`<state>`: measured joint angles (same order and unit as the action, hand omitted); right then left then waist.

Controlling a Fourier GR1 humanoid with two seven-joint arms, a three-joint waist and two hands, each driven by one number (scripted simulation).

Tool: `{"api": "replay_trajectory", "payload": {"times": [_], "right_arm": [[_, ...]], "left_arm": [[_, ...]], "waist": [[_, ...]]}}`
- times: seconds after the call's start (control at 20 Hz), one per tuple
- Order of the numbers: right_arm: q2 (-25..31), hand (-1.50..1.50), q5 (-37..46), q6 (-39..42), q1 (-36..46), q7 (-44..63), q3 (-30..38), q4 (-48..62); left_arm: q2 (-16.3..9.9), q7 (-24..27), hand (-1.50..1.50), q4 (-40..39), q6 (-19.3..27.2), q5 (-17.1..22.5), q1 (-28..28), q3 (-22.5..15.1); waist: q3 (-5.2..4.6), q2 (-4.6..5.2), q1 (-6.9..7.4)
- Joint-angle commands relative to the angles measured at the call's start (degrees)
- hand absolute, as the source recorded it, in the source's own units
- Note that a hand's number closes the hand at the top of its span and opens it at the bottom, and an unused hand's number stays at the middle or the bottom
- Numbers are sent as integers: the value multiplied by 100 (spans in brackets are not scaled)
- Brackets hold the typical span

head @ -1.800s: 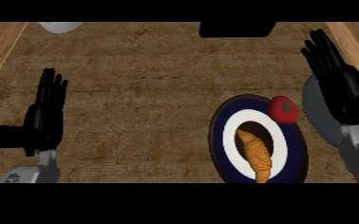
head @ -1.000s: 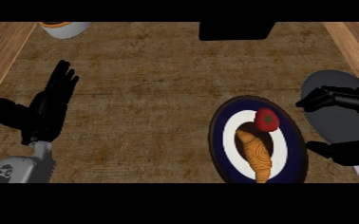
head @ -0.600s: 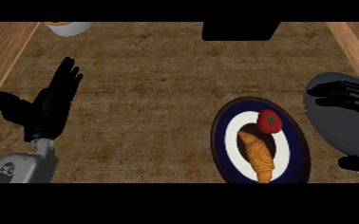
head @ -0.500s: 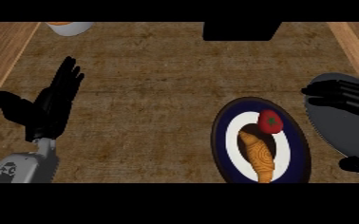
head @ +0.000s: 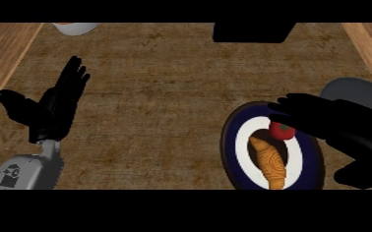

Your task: Pick the croissant from the plate and place it in the pan

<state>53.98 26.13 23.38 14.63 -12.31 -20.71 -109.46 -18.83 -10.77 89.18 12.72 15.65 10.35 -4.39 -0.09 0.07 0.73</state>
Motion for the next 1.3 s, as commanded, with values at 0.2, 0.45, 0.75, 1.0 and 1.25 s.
{"api": "replay_trajectory", "payload": {"times": [0.2,0.45,0.75,1.0,1.25], "right_arm": [[195,-150,882,1566,499,960,-1010,-94],[-349,-150,1492,1859,301,1156,-1167,-480],[-382,-150,2578,1819,-6,1777,-1637,-1340],[-726,-150,3180,1557,-295,1615,-1609,-1107],[-1534,-150,3624,1710,-170,1562,-2031,-640]], "left_arm": [[-120,19,0,-187,-206,184,210,359],[163,-67,0,-30,-84,-87,80,203],[227,84,0,-136,-164,-199,-74,194],[171,-200,0,568,-291,-234,-476,221],[438,-37,0,61,-218,-486,-117,238]], "waist": [[-2,4,0],[8,-11,-63],[6,-24,-117],[10,-16,-54],[9,-5,-57]]}}
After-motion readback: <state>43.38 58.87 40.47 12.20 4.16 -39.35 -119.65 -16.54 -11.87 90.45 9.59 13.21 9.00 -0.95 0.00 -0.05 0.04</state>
